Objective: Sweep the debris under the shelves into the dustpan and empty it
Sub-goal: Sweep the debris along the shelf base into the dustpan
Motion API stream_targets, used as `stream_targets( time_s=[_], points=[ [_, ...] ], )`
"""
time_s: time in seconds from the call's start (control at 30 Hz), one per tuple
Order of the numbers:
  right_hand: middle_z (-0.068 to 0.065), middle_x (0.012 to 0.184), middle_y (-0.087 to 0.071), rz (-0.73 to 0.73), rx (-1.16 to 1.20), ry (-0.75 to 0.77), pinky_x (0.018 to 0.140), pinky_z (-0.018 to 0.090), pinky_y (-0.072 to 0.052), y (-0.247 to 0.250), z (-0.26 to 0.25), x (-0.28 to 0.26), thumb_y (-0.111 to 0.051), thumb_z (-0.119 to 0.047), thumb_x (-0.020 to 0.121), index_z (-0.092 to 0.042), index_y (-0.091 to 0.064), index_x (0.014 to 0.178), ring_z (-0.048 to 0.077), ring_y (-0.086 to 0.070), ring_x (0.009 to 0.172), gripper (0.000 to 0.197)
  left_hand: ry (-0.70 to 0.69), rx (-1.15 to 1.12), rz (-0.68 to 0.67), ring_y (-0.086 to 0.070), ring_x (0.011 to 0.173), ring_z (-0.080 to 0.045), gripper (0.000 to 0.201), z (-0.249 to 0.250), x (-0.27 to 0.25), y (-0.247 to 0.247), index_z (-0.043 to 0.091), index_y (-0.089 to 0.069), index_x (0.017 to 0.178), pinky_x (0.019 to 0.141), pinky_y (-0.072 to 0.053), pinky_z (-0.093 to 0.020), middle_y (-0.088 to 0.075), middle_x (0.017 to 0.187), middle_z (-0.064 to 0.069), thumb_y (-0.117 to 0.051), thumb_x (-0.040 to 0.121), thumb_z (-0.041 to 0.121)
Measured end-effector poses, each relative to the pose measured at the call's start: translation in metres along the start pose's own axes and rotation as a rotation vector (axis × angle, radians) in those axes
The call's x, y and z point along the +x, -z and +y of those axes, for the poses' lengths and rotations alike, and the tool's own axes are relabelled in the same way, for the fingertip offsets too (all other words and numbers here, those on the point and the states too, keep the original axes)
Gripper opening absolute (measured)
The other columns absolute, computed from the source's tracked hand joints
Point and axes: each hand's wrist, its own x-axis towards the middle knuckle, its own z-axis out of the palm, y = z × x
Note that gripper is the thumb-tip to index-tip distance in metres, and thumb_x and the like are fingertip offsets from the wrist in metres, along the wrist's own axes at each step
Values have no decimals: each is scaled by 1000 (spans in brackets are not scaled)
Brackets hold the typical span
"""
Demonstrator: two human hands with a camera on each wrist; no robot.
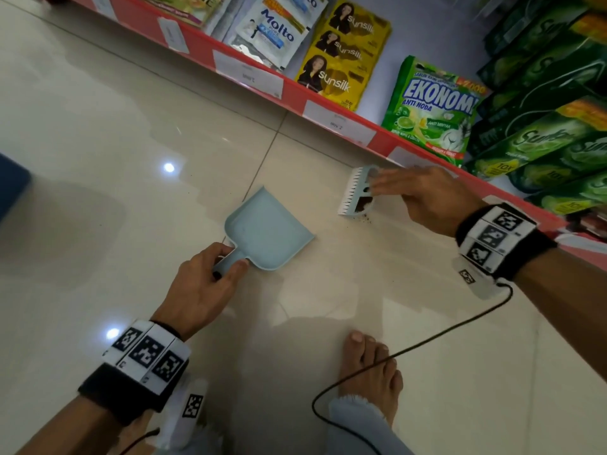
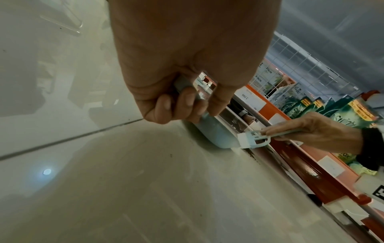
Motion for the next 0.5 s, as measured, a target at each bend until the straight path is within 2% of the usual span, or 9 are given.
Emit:
stream_targets(
  time_s=[0.13,0.2,0.27,0.33,0.4,0.5],
  points=[
    [15,132,-61,133,66,37,114,29,-33,-6,-22,30,-49,22,78,-3,-68,122,26,-54,130,54,-30,31,12,-55,58,-9,17,2,-1,7,20,-58,86,51,-35,-22,-61,69,6,-63,94,35],
    [15,136,-58,152,102,64,117,33,-34,-15,-40,54,-46,20,80,-4,-66,124,25,-51,133,54,-24,46,20,-54,58,-9,18,1,-3,10,18,-59,86,51,-34,-22,-60,67,7,-63,94,34],
    [15,136,-58,123,116,100,117,36,-35,-25,-54,69,-44,20,79,-4,-66,124,26,-50,134,56,-17,67,29,-54,59,-9,19,0,-6,12,17,-61,86,51,-34,-23,-60,66,6,-63,93,34],
    [12,135,-59,21,96,123,116,37,-35,-31,-57,71,-45,20,77,-5,-67,124,26,-49,135,58,-9,74,38,-56,60,-9,19,-3,-10,14,17,-62,86,51,-35,-24,-62,67,5,-64,93,34],
    [14,132,-62,-62,81,136,114,40,-38,-29,-47,59,-49,21,74,-3,-68,121,29,-52,132,56,-3,66,36,-58,62,-12,19,-5,-12,16,16,-63,87,52,-38,-27,-63,68,2,-64,92,34],
    [16,125,-66,-55,67,84,110,40,-41,-18,-18,28,-53,22,74,-3,-72,115,33,-59,124,52,-8,58,26,-58,65,-12,21,-6,-11,14,14,-63,90,53,-37,-27,-64,71,2,-63,93,35]
  ],
)
